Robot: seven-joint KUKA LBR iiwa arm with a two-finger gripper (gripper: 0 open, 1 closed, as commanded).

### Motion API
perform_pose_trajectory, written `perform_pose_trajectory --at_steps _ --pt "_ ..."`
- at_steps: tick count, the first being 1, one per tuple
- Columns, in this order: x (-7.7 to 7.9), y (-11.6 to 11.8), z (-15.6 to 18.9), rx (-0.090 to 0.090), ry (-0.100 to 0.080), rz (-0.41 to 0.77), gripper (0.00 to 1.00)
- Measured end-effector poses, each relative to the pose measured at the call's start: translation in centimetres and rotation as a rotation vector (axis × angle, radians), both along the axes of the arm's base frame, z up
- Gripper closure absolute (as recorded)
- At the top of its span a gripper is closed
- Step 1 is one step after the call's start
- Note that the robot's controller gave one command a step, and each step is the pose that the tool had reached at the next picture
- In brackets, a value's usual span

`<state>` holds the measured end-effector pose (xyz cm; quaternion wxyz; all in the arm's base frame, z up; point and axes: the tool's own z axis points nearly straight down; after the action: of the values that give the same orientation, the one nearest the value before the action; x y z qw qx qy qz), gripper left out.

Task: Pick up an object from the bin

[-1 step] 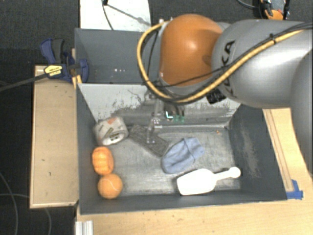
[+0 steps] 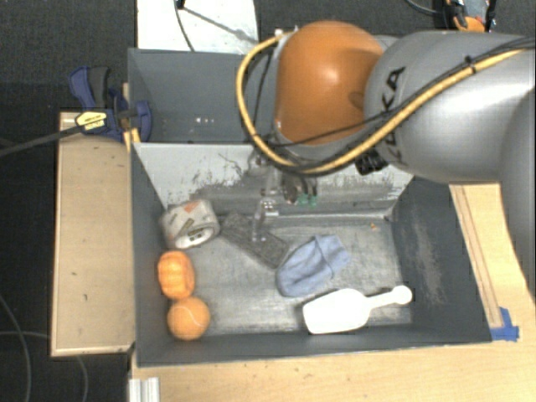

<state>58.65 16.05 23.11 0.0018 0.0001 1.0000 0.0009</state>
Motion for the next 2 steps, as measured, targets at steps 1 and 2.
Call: perform_pose_trajectory --at_steps 1,2 --pt "0.2 -2.2 -6.7 0.001 -0.002 -0.101 0.0" --pt "-1.1 -11.9 -7.3 -0.001 0.003 -0.064 0.0"
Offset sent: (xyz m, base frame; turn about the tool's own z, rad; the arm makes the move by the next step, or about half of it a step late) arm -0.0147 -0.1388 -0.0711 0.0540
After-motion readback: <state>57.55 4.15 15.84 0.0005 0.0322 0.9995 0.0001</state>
